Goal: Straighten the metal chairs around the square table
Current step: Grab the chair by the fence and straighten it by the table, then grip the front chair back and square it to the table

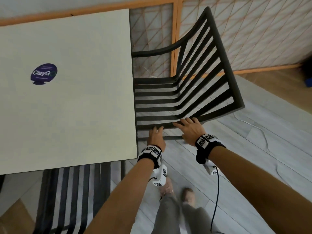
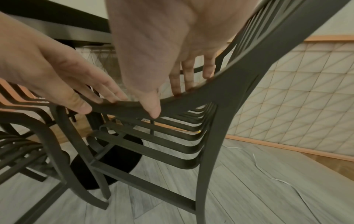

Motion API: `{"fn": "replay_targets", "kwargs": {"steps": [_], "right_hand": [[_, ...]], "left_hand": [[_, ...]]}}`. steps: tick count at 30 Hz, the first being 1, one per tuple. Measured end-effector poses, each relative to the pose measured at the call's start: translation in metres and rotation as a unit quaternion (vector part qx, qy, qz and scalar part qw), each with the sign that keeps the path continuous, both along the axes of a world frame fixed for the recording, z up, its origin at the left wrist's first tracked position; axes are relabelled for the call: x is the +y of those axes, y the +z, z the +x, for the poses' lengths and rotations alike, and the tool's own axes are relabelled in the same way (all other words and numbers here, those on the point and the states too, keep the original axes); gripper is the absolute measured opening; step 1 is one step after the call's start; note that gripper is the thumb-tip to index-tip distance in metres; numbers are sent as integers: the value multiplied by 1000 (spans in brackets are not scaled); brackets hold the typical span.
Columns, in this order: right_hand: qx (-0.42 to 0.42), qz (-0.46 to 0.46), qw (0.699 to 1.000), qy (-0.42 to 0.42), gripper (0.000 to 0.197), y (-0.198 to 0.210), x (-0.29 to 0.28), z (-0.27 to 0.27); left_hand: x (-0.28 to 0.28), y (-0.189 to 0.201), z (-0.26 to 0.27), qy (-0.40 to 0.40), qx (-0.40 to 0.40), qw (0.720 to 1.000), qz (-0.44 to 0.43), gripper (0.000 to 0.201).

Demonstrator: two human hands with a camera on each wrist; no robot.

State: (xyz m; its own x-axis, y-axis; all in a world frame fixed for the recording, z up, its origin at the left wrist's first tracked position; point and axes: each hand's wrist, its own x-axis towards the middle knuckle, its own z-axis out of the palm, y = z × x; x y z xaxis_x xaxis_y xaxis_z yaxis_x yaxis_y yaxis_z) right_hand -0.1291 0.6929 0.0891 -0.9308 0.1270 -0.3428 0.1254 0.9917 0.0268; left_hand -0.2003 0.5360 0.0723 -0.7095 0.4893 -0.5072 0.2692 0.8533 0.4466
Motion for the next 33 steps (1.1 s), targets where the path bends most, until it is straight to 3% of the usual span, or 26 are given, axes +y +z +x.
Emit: {"fn": "replay_targets", "kwargs": {"steps": [8,13,18,25,30,33], "right_hand": [[33,-68,997,2,66,51,-63,37],[63,-118,991,17,60,86,-123,84],[51,-147,983,97,56,115,-213,129],[-11,-248,955,160,51,159,-362,157],[-35,-300,928,220,49,176,-461,172],[-60,-324,917,224,55,171,-519,181]], "left_hand": [[-59,45,54,110,-6,991,72,56],[-137,91,106,91,7,990,107,50],[-234,149,157,86,35,981,171,47],[-392,198,185,87,0,995,57,35],[-498,209,190,55,-60,996,-20,56],[-566,212,182,33,-136,988,-57,66]]}}
